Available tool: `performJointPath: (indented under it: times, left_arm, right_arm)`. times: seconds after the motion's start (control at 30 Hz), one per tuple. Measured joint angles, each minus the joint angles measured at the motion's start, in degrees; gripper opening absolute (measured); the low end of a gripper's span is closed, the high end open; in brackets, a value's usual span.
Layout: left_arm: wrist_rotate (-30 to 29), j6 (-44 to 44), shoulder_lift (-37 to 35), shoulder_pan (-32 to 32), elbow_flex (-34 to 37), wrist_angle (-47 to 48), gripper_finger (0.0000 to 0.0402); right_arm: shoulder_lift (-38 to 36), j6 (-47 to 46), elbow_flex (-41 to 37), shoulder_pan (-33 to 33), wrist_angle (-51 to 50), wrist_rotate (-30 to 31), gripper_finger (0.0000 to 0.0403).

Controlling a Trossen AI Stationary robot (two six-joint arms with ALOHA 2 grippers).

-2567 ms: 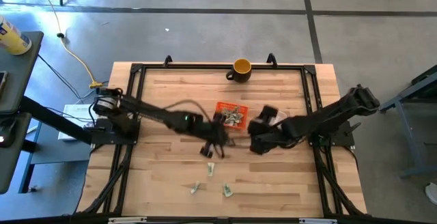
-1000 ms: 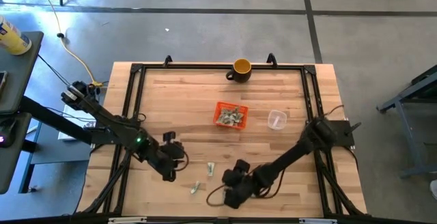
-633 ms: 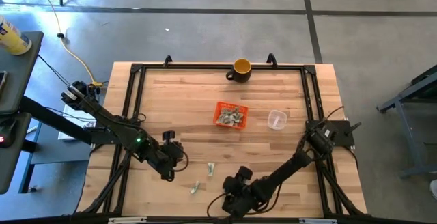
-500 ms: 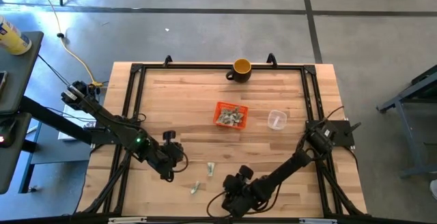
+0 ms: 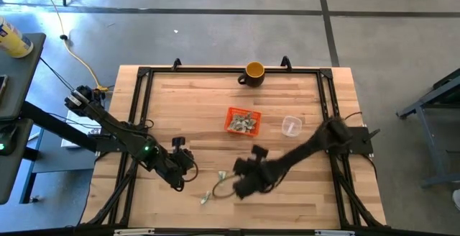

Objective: Pick and place items into bin
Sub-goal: Put the white stevia packet into the orange bin

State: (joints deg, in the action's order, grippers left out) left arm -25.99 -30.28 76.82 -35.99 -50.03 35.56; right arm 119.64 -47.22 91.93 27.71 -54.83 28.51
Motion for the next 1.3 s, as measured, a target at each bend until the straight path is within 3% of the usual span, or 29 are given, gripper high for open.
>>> performJointPath:
  times: [0.13,0.37,0.5,0.7,0.83,0.93,1.0,1.07,1.17,1.3]
  left_arm:
    - [-0.3,-1.5,0.0,0.0,3.4,-5.4,0.0166]
    - [-3.4,-6.0,0.0,0.0,7.7,-12.8,0.0166]
    - [-7.5,-6.0,0.0,0.9,8.7,-17.0,0.0166]
    - [-5.8,-6.1,0.4,5.0,9.0,-19.1,0.0166]
    - [-5.7,-6.0,0.4,7.8,9.0,-19.2,0.0166]
    - [-5.7,-6.0,0.4,10.0,9.0,-19.3,0.0166]
    - [-4.8,-6.0,0.4,11.5,9.0,-19.6,0.0166]
    - [-0.4,-4.0,0.4,13.4,9.0,-21.2,0.0166]
    - [9.0,2.2,1.4,16.0,9.0,-27.9,0.0166]
    - [14.9,13.1,4.5,16.9,8.9,-35.7,0.0166]
  right_arm:
    - [-7.4,5.0,-2.1,-4.4,-7.7,3.2,0.0009]
    - [-20.9,10.1,-11.3,-14.9,-5.7,5.1,0.0003]
    - [-23.7,20.2,-16.4,-22.3,3.4,-0.5,0.0004]
    - [-22.5,31.2,-18.9,-30.7,14.0,-8.5,0.0003]
    - [-20.9,35.7,-18.9,-33.6,15.8,-15.6,0.0004]
    - [-19.4,37.3,-19.0,-34.5,15.6,-17.1,0.0010]
    - [-19.1,37.9,-19.0,-34.8,16.0,-17.8,0.0025]
    - [-19.0,38.5,-18.9,-34.8,16.2,-18.0,0.0052]
    - [-19.4,38.8,-18.9,-34.7,17.1,-17.9,0.0110]
    - [-19.8,42.0,-18.8,-33.6,16.2,-17.5,0.0193]
